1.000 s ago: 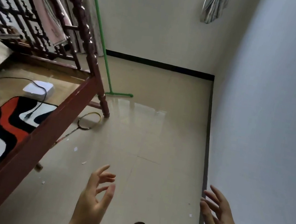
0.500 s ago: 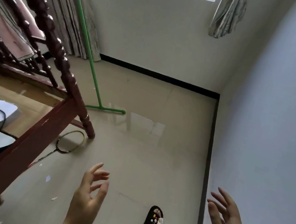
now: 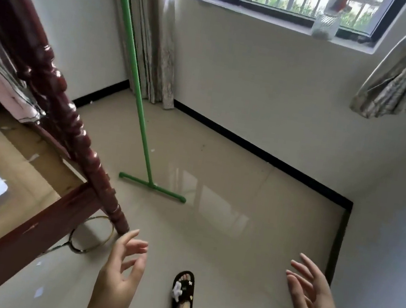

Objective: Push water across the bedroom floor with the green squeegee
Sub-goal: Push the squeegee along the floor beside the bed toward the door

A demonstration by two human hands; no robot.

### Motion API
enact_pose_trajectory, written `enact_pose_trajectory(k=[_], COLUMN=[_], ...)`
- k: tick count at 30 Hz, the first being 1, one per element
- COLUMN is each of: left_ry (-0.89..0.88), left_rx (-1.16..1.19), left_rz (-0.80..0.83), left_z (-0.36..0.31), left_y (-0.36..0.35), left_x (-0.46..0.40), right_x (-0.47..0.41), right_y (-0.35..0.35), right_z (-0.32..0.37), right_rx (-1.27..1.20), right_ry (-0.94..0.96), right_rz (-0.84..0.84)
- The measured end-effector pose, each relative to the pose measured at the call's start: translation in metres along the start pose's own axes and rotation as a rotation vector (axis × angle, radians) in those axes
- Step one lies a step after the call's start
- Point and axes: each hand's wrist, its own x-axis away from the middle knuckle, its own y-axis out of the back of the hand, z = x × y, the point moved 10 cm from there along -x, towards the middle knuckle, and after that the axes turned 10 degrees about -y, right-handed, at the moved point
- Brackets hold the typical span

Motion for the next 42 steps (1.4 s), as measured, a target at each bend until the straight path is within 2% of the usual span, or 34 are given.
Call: enact_pose_trajectory(k=[7,12,18,25,31,36,42], left_ry=[-0.045,-0.017,0.032,0.099,0.15,0.121,0.061], left_rx=[-0.057,-0.084,-0.14,-0.208,-0.267,-0.403,-0.53], left_rz=[-0.054,-0.12,-0.38,-0.71,-0.941,-1.054,-1.183], left_z=[0.014,0.032,0.065,0.071,0.076,0.07,0.022], left_y=[-0.031,-0.052,-0.069,-0.091,-0.06,0.008,0.075], left_x=[-0.181,-0.264,-0.35,-0.441,-0.492,-0.541,-0.6], right_x=[-0.171,-0.283,-0.433,-0.572,-0.599,-0.579,-0.519], right_y=[-0.061,-0.102,-0.167,-0.278,-0.422,-0.538,-0.636], right_z=[0.069,0.103,0.143,0.234,0.296,0.344,0.408], right_rx=[-0.031,-0.022,0.049,0.179,0.245,0.232,0.216], right_ry=[0.062,0.094,0.165,0.324,0.467,0.601,0.765], right_rz=[0.074,0.166,0.367,0.778,1.123,1.321,1.591])
